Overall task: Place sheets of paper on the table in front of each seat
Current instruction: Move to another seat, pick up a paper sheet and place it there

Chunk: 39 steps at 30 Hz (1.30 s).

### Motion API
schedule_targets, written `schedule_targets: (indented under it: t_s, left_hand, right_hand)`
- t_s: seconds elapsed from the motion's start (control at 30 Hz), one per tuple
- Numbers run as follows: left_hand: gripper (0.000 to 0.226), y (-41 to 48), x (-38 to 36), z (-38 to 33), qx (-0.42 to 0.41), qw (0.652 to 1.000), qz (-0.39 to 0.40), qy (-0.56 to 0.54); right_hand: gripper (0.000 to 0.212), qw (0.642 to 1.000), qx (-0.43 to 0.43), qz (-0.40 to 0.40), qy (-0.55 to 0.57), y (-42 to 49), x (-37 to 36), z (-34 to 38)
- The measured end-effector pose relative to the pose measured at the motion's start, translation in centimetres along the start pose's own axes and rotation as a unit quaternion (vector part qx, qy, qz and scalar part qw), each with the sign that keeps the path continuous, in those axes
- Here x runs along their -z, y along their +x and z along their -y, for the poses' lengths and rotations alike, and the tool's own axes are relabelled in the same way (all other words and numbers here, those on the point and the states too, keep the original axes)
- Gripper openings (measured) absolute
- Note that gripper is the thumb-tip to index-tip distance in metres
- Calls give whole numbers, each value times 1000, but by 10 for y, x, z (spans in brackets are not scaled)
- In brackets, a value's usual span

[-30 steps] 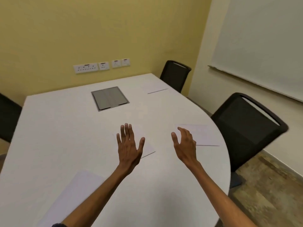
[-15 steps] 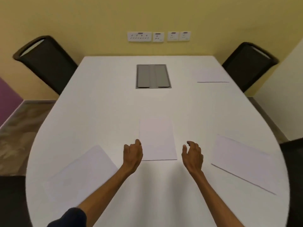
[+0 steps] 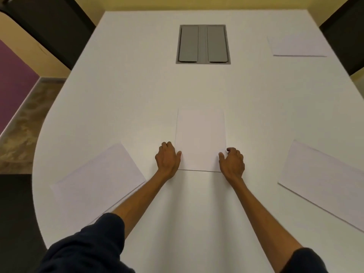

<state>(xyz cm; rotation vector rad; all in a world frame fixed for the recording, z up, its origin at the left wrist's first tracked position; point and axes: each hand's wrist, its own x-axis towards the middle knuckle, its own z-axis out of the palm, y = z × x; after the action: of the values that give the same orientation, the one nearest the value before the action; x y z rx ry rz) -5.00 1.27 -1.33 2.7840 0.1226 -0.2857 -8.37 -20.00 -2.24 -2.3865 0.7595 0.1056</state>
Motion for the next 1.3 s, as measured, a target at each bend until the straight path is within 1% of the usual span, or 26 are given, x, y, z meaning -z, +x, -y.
schedule_targets:
  t_s: [0.1,0.2,0.27,0.37,0.43,0.5,0.57,0.7,0.77,0.9,1.03,1.1,1.17,1.3]
  left_hand:
    - [38,2,-9,-3,31,999,3,-26]
    - [33,6,-13,-8,80,991,-13,-107]
    - [29,10,-14,-12,129,975,-21,-181]
    - [16,13,-12,-13,202,935,-14,-290]
    - [14,11,-9,-11,212,921,-11,-325]
    - [21,6,-1,-10,206,915,-23,-347]
    - [18,0,13,-8,195,906,-33,-373]
    - [28,-17,55,2,168,886,-65,-427]
    - [27,-26,83,12,152,874,-88,-454]
    - [21,-52,143,45,131,845,-144,-498]
    - [26,-82,203,93,121,822,-201,-519]
    - [22,-100,233,120,127,812,-238,-517]
    - [20,-119,262,153,128,804,-274,-511]
    - [25,-160,314,230,124,778,-334,-517]
  right_hand:
    - [42,1000,-14,6,11,3,-8,1]
    - [40,997,-59,2,46,7,-13,4]
    - [37,991,-105,0,86,10,-13,6]
    - [31,974,-153,19,164,12,-10,5]
    - [27,962,-164,20,219,10,-6,5]
    - [25,953,-161,9,255,5,0,6]
    - [23,946,-154,0,287,-1,7,13]
    - [20,923,-116,9,366,-14,27,44]
    - [19,915,-79,22,394,-24,38,68]
    - [20,901,12,75,426,-49,54,120]
    - [18,883,74,145,441,-87,54,182]
    - [19,873,100,183,441,-113,50,217]
    - [19,861,127,216,441,-141,42,252]
    - [12,838,187,271,434,-207,18,322]
